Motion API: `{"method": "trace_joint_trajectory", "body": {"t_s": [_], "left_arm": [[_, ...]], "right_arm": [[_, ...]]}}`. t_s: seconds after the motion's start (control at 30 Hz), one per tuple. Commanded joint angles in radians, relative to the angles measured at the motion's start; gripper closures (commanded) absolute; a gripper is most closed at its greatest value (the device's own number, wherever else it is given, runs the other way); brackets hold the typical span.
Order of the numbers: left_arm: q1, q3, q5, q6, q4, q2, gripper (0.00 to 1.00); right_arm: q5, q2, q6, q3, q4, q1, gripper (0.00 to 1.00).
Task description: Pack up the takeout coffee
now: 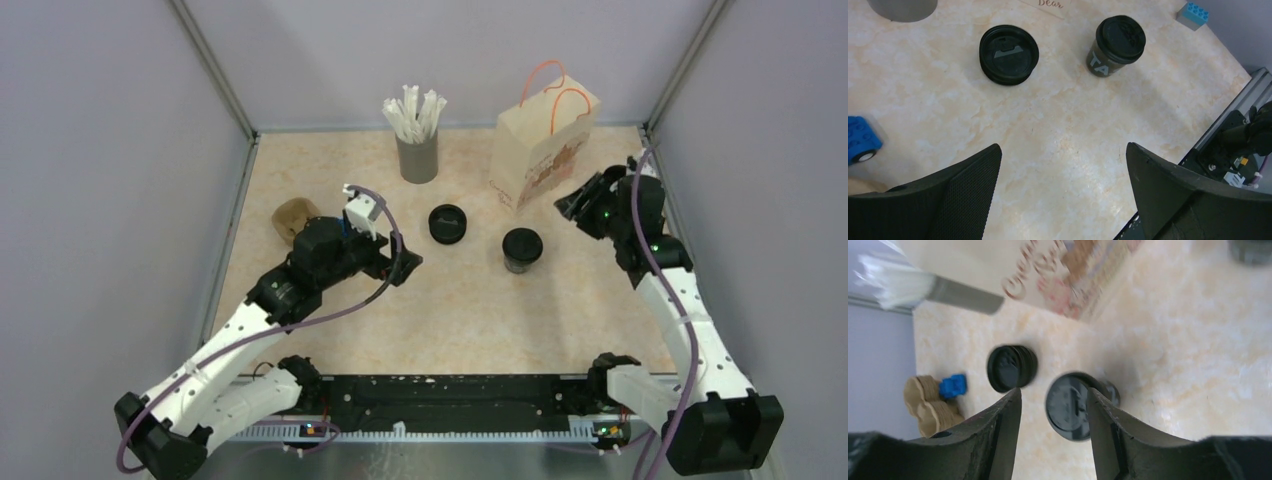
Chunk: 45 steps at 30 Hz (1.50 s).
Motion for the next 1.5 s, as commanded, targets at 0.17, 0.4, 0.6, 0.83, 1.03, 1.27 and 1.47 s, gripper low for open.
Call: {"method": "trace_joint_trajectory", "body": {"t_s": [0.17, 0.4, 0.6, 0.83, 1.03, 1.27, 1.47], "left_arm": [[0.002, -0.098, -0.129, 0.095, -0.178, -0.213, 0.01], [0.001, -0.13, -0.126, 0.106, -0.159, -0.254, 0.01], [0.002, -0.129, -0.108, 0.105, -0.165, -0.258, 0.01], [0.001, -0.136, -0.097, 0.109, -0.159, -0.283, 0.01], [0.001, -0.135, -0.085, 0.114, -0.16, -0.275, 0.01], [0.002, -0.134, -0.082, 0.117, -0.157, -0.276, 0.01], [0.001, -0.135, -0.085, 0.116, -0.158, -0.281, 0.01]], "right_arm": [[0.148, 0.237, 0.182, 0.391, 0.05, -0.006, 0.41], [0.231, 0.407, 0.189, 0.566, 0.055, 0.056, 0.41], [0.347, 0.459, 0.17, 0.604, 0.036, 0.135, 0.43], [0.444, 0.536, 0.174, 0.641, 0.019, 0.182, 0.44], [0.571, 0.622, 0.104, 0.772, -0.053, 0.213, 0.48], [0.657, 0.705, 0.05, 0.939, -0.2, 0.218, 0.59], [0.652, 0.767, 0.073, 1.011, -0.297, 0.218, 0.57]]}}
